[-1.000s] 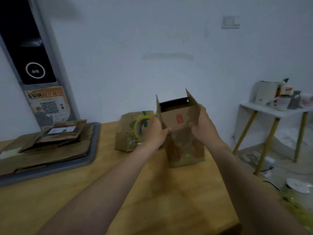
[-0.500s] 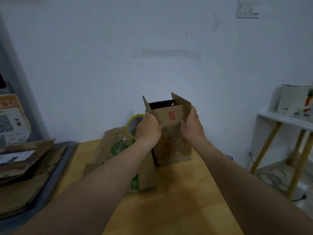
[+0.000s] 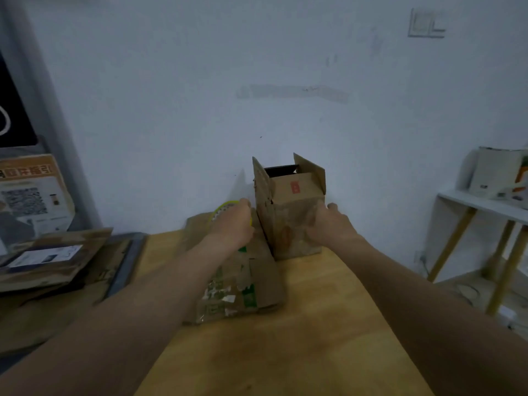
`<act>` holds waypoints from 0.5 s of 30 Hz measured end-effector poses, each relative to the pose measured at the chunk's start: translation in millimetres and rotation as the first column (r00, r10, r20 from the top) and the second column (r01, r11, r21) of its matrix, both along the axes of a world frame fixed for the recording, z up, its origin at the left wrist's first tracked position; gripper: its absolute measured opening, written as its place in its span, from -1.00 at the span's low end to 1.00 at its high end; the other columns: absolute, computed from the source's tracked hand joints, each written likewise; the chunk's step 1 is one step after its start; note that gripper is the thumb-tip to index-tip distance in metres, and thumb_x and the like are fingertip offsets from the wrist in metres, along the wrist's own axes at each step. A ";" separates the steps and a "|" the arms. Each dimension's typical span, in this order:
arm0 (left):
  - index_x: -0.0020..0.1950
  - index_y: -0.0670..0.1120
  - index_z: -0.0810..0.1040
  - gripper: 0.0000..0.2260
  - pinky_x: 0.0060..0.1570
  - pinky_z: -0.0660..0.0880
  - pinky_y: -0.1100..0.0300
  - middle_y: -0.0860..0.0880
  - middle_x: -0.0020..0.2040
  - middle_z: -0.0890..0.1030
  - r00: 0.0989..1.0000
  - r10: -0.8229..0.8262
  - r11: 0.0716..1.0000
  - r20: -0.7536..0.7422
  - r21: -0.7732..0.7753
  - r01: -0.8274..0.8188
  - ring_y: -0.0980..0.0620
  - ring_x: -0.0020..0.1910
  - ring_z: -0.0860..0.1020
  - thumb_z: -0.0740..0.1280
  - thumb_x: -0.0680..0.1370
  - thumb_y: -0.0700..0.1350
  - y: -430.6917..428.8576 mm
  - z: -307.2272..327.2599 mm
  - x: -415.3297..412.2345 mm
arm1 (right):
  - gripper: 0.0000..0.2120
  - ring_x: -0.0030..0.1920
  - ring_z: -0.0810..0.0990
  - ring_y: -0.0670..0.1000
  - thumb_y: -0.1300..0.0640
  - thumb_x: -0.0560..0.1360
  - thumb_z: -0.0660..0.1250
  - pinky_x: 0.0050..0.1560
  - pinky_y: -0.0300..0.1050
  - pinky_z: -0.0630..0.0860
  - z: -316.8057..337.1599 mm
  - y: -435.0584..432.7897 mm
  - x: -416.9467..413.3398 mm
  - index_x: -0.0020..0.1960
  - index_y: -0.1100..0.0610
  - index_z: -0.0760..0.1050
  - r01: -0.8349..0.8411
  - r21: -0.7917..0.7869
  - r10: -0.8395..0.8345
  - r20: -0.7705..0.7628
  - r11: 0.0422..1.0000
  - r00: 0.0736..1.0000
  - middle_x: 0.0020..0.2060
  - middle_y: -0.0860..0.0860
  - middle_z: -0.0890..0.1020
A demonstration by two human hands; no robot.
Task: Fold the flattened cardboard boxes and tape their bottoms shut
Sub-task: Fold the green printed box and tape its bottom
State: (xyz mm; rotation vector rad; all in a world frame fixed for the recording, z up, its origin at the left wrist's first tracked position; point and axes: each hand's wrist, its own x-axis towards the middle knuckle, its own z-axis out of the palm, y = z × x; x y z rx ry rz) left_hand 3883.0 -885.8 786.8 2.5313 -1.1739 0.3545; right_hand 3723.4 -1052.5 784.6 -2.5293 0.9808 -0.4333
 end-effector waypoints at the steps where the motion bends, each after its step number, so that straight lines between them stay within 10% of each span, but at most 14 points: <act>1: 0.45 -0.13 0.34 -0.55 -0.25 0.44 0.09 -0.14 0.12 0.58 0.998 -0.003 0.998 0.070 0.055 -0.001 -0.11 -0.04 0.56 0.38 0.60 -0.16 17.5 1.0 -4.7 | -0.31 0.35 0.42 0.31 -0.07 0.58 0.33 0.36 0.18 0.43 -1.9 12.5 -7.2 0.58 0.14 0.14 -0.043 -0.025 0.042 -0.035 0.999 0.999 0.44 0.21 0.31; 8: 0.50 -0.17 0.30 -0.50 0.07 0.56 -0.08 -0.21 0.17 0.60 0.994 0.029 0.986 0.104 0.163 -0.046 -0.20 0.15 0.59 0.38 0.59 -0.24 125.0 -11.0 -30.7 | -0.30 0.43 0.43 0.15 -0.04 0.55 0.43 0.37 0.01 0.43 -22.2 87.3 -30.6 0.60 0.07 0.24 -0.225 -0.004 0.222 -0.132 0.974 0.966 0.49 0.10 0.40; 15: 0.62 -0.13 0.14 -0.42 -0.22 0.50 0.00 -0.20 0.09 0.62 0.971 0.036 0.924 0.236 0.363 -0.123 -0.22 0.00 0.63 0.27 0.63 -0.30 176.1 -52.1 -23.0 | -0.69 0.11 0.57 0.10 0.06 0.59 0.34 0.05 -0.06 0.53 -49.6 126.4 -16.0 0.33 0.00 0.49 -0.258 0.087 0.270 -0.174 0.962 0.947 0.16 0.02 0.61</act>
